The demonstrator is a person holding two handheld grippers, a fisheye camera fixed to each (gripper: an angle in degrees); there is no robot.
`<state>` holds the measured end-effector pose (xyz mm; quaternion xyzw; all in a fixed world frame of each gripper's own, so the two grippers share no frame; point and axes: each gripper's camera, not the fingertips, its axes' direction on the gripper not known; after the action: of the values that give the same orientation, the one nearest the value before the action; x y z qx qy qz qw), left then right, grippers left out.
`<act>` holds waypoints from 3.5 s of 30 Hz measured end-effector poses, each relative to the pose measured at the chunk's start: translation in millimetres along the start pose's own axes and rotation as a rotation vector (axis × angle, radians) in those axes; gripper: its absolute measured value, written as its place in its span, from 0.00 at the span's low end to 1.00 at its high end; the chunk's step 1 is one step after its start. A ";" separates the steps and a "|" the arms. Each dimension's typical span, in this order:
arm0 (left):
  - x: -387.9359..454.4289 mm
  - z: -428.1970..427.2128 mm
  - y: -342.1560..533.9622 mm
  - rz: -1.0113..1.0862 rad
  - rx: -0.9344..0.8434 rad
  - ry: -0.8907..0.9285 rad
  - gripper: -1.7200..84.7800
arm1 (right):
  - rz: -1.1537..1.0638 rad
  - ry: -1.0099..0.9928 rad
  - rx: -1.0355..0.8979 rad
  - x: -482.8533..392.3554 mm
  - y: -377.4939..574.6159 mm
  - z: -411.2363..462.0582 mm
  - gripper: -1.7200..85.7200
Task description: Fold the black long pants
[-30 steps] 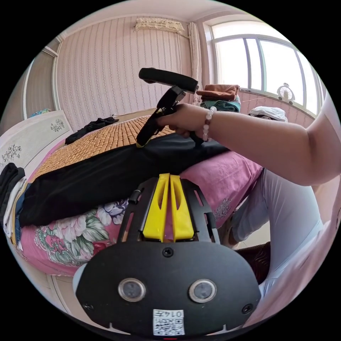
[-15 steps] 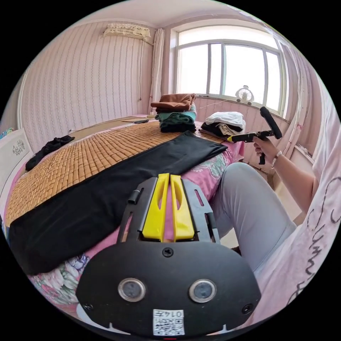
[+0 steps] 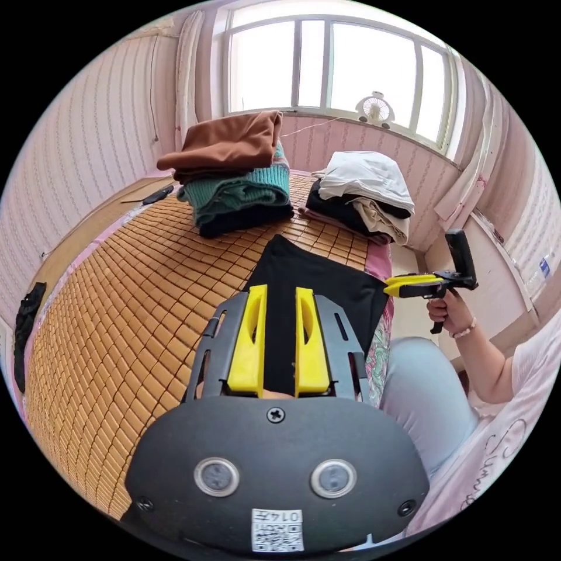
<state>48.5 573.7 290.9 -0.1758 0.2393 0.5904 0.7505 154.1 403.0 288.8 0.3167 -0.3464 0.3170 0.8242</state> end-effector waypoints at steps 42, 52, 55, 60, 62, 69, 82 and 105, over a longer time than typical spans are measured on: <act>-9.2 247.0 -196.4 0.171 -0.296 0.071 0.02 | -0.309 0.179 0.003 -2.6 15.7 -20.0 0.04; -9.6 228.0 -220.3 0.119 -0.208 0.076 0.01 | -0.252 0.105 0.062 34.7 -2.4 -59.3 0.03; 6.3 211.6 -243.6 0.146 -0.126 0.098 0.01 | -0.232 0.122 0.124 51.4 -8.6 -89.7 0.03; 55.5 196.7 -271.9 0.267 -0.057 0.137 0.01 | -0.180 0.191 0.196 79.8 -9.8 -150.6 0.04; 64.7 203.6 -272.0 0.285 -0.090 0.128 0.01 | -0.082 0.123 0.212 108.3 -3.2 -167.7 0.06; 42.9 235.0 -251.5 0.169 -0.165 0.112 0.01 | 0.136 0.113 0.249 148.1 30.7 -161.1 0.16; 18.2 220.4 -236.7 0.081 -0.128 0.194 0.01 | 0.284 -0.069 0.376 203.2 15.1 -140.5 0.14; 13.9 79.4 -188.6 0.093 0.088 0.097 0.01 | -0.019 -0.146 0.437 130.9 -1.0 -161.3 0.03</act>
<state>246.2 582.8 344.9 -0.1598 0.3092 0.6042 0.7168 287.7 561.7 299.3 0.5129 -0.3255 0.3530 0.7116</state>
